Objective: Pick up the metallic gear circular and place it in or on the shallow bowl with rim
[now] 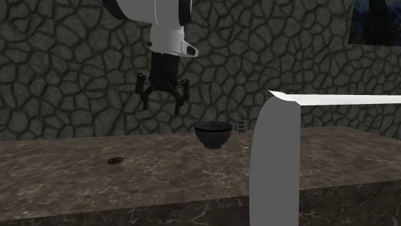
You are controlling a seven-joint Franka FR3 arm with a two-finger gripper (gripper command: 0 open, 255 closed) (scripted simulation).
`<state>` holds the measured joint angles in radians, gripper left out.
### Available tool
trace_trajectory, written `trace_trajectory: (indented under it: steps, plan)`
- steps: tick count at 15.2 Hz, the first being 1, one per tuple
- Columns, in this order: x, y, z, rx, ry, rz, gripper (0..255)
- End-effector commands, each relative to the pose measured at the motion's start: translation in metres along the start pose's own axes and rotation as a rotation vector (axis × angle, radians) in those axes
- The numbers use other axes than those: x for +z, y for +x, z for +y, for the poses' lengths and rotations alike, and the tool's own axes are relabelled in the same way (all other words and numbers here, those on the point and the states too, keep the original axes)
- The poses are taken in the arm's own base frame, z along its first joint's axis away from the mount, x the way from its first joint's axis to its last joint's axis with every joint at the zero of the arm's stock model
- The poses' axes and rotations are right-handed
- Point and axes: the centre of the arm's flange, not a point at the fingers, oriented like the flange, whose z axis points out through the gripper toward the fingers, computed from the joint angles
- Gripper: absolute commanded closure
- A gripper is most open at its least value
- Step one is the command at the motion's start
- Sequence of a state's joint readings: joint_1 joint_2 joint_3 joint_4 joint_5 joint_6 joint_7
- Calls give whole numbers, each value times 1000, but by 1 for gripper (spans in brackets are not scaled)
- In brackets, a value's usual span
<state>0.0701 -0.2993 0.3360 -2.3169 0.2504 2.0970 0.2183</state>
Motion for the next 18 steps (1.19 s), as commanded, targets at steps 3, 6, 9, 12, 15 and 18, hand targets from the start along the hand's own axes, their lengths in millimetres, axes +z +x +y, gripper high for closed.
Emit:
trace_trajectory:
  steps: [3, 6, 9, 12, 15, 18]
  plan:
    - [38, 19, -32, 14, 24, -33, 0]
    - [66, 32, -56, 24, 40, -57, 0]
    - [94, 45, -80, 34, 57, -82, 0]
    - [122, 58, -105, 44, 74, -106, 0]
    - [150, 70, -130, 53, 91, -131, 0]
    - [173, 79, -150, 61, 105, -151, 0]
